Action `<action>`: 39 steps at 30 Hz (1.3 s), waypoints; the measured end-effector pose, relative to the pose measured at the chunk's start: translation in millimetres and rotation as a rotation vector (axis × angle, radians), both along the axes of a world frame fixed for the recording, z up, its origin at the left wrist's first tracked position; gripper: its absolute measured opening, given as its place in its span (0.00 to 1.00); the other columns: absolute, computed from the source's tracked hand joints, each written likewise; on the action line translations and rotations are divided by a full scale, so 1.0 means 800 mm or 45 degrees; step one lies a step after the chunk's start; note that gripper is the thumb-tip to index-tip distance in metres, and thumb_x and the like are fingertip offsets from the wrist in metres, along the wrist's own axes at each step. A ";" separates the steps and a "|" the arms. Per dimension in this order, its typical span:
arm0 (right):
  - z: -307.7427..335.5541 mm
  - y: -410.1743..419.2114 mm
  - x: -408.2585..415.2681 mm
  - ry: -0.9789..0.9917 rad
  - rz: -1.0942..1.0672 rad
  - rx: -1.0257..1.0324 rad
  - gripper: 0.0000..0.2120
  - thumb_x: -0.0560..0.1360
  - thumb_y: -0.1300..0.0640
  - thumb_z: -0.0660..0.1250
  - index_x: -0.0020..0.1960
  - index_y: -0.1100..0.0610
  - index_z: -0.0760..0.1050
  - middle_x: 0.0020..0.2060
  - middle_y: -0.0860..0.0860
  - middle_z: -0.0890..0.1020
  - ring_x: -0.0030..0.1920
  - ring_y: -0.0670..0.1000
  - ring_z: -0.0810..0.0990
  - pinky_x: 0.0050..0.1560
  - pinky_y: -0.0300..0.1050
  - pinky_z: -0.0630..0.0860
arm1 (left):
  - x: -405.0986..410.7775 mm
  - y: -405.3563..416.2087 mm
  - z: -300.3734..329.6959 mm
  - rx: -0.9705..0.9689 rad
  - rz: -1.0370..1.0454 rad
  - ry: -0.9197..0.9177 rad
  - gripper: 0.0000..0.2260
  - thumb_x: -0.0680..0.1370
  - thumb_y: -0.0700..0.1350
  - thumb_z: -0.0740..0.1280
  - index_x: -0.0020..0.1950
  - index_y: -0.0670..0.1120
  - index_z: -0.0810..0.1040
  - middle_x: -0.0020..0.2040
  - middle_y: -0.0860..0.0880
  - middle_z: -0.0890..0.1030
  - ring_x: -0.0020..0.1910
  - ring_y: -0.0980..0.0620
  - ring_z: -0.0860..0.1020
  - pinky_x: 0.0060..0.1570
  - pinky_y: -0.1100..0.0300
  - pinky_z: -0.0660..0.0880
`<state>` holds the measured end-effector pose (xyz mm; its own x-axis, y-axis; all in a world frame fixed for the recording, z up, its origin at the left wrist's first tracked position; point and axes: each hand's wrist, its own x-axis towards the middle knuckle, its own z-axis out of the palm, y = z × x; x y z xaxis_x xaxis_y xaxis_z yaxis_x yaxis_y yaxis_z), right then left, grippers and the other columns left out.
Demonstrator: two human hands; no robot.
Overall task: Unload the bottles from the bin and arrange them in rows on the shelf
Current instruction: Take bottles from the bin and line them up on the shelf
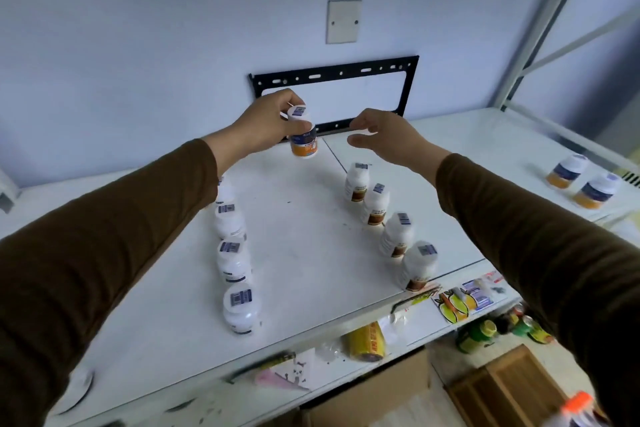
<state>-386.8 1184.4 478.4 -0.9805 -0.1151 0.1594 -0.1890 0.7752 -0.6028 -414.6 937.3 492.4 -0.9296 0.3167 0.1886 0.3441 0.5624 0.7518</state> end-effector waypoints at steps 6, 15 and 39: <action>-0.014 0.129 0.009 -0.011 -0.022 0.034 0.16 0.75 0.48 0.71 0.60 0.51 0.77 0.59 0.49 0.79 0.54 0.45 0.73 0.53 0.39 0.67 | -0.004 0.140 0.004 -0.026 -0.040 -0.006 0.15 0.75 0.48 0.73 0.59 0.48 0.76 0.60 0.48 0.80 0.53 0.48 0.81 0.45 0.62 0.73; -0.020 0.309 0.025 -0.001 -0.022 0.249 0.18 0.76 0.48 0.70 0.63 0.52 0.76 0.61 0.49 0.78 0.57 0.51 0.76 0.51 0.42 0.67 | -0.012 0.336 -0.012 -0.044 -0.083 -0.069 0.15 0.75 0.46 0.73 0.60 0.47 0.76 0.59 0.49 0.81 0.56 0.48 0.80 0.52 0.58 0.75; -0.013 0.558 0.040 -0.029 -0.332 0.503 0.18 0.77 0.49 0.69 0.64 0.51 0.75 0.61 0.51 0.79 0.59 0.54 0.77 0.55 0.49 0.74 | -0.075 0.614 -0.063 0.041 -0.300 -0.160 0.15 0.72 0.46 0.74 0.56 0.45 0.77 0.55 0.48 0.82 0.53 0.47 0.80 0.49 0.55 0.75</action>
<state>-354.5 1631.1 468.1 -0.9874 0.0879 0.1313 0.0523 0.9658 -0.2539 -474.6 1428.6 442.0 -0.8477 0.5228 0.0899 0.3657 0.4532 0.8129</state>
